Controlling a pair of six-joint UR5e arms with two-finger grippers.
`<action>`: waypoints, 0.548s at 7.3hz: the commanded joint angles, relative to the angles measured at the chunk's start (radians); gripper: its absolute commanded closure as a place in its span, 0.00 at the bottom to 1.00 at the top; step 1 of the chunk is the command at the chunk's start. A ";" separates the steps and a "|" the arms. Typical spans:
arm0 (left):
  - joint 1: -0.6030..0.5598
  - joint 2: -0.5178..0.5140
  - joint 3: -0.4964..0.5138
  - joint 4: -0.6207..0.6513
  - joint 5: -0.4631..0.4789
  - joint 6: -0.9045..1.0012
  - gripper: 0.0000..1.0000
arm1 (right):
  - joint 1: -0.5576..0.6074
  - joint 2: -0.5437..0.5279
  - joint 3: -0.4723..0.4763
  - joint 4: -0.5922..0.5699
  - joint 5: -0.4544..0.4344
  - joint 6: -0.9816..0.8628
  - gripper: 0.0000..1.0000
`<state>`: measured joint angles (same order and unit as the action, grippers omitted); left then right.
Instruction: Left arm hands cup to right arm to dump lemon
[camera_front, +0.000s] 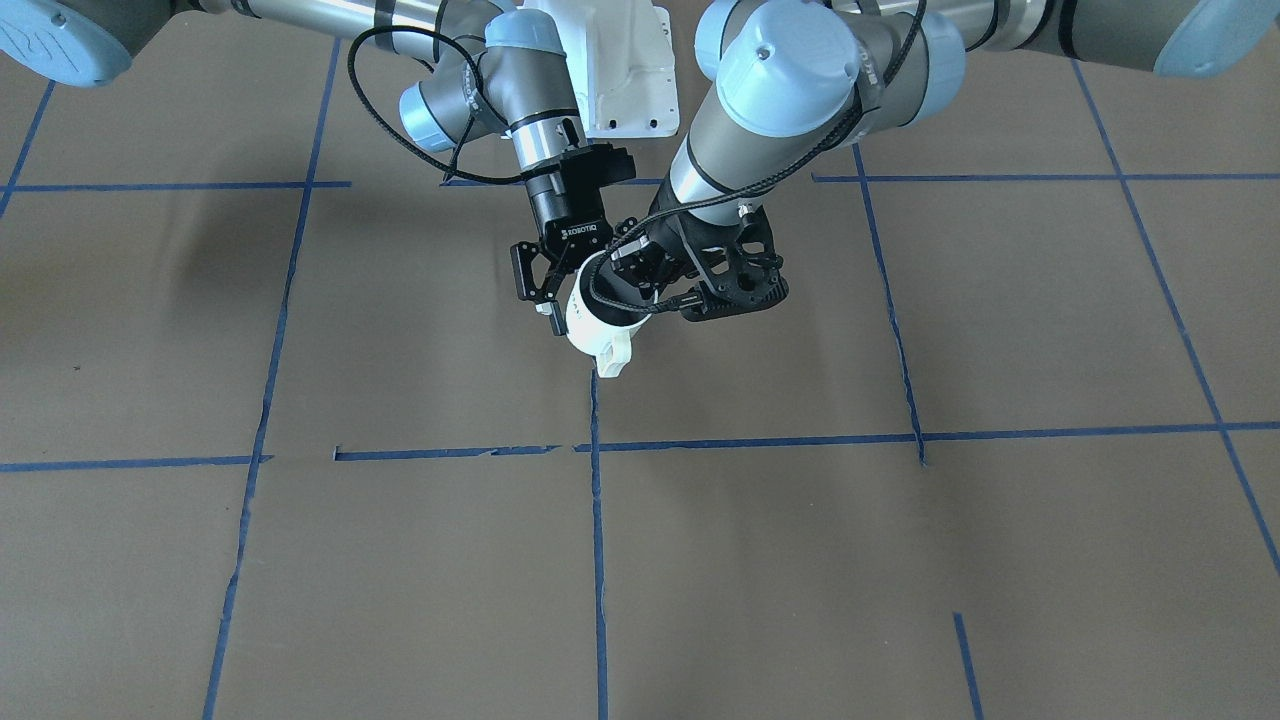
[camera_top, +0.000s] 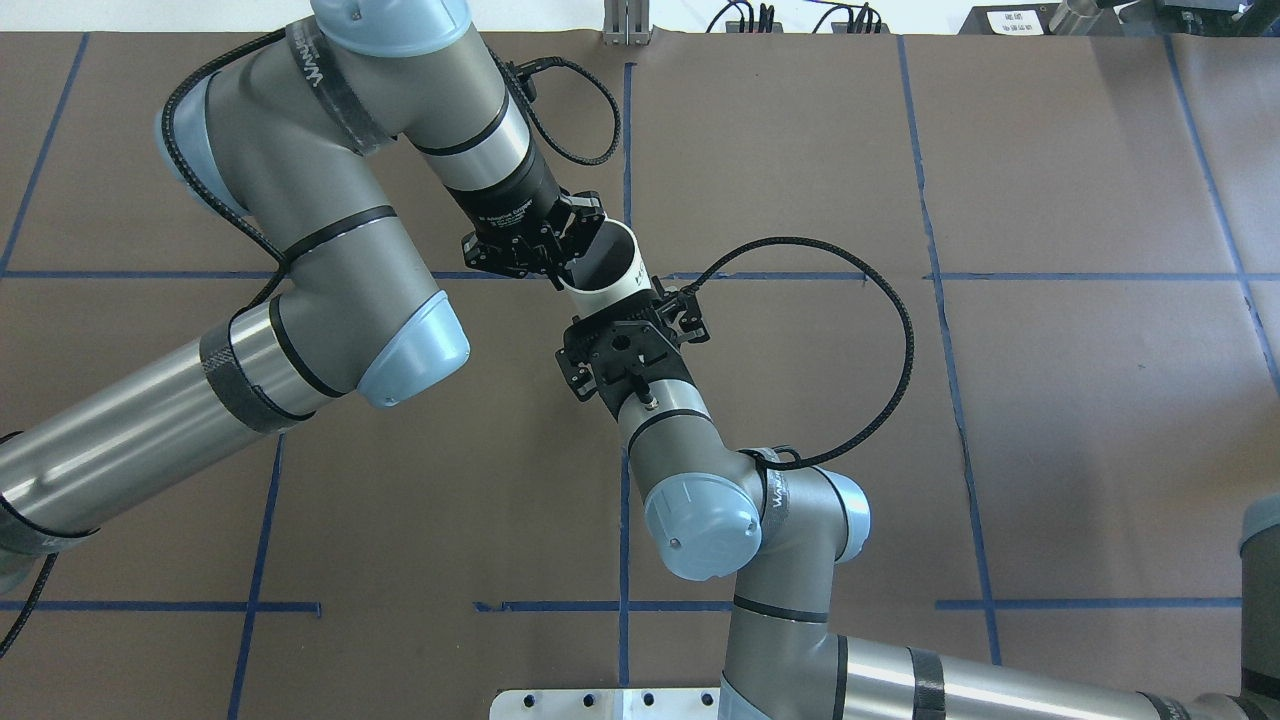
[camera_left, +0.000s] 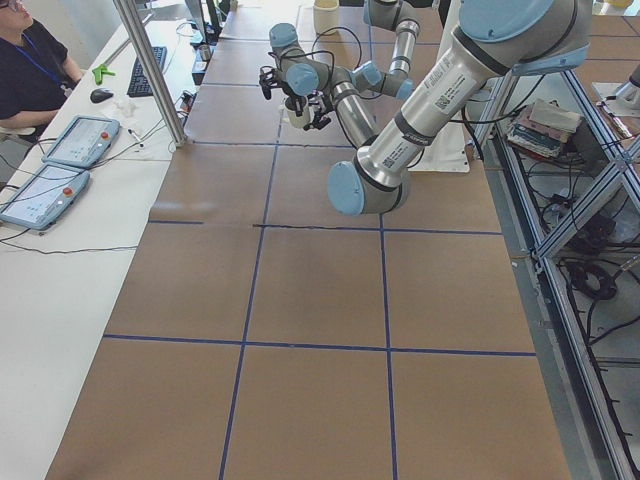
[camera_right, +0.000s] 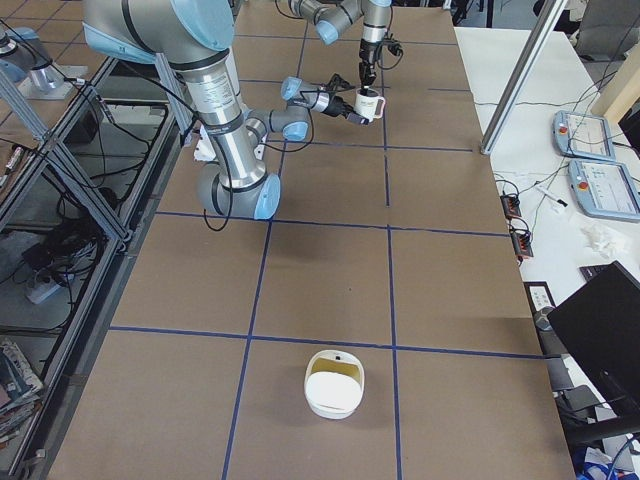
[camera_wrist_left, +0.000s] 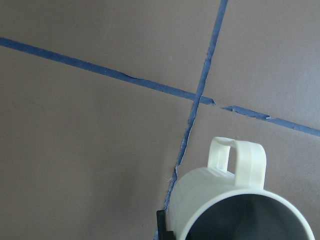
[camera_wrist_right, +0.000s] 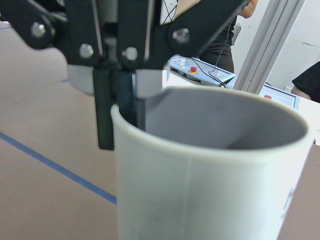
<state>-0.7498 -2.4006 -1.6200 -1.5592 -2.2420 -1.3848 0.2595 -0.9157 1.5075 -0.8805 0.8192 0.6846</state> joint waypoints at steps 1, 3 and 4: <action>-0.043 0.001 -0.012 0.007 -0.072 0.001 1.00 | 0.000 0.000 -0.001 0.000 0.000 0.001 0.00; -0.103 0.009 -0.040 0.014 -0.126 0.001 1.00 | 0.000 0.000 -0.001 0.000 0.000 0.001 0.00; -0.133 0.036 -0.072 0.040 -0.133 0.010 1.00 | 0.001 0.000 -0.001 0.008 0.002 0.001 0.00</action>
<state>-0.8451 -2.3863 -1.6616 -1.5403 -2.3565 -1.3815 0.2595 -0.9158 1.5064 -0.8787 0.8195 0.6856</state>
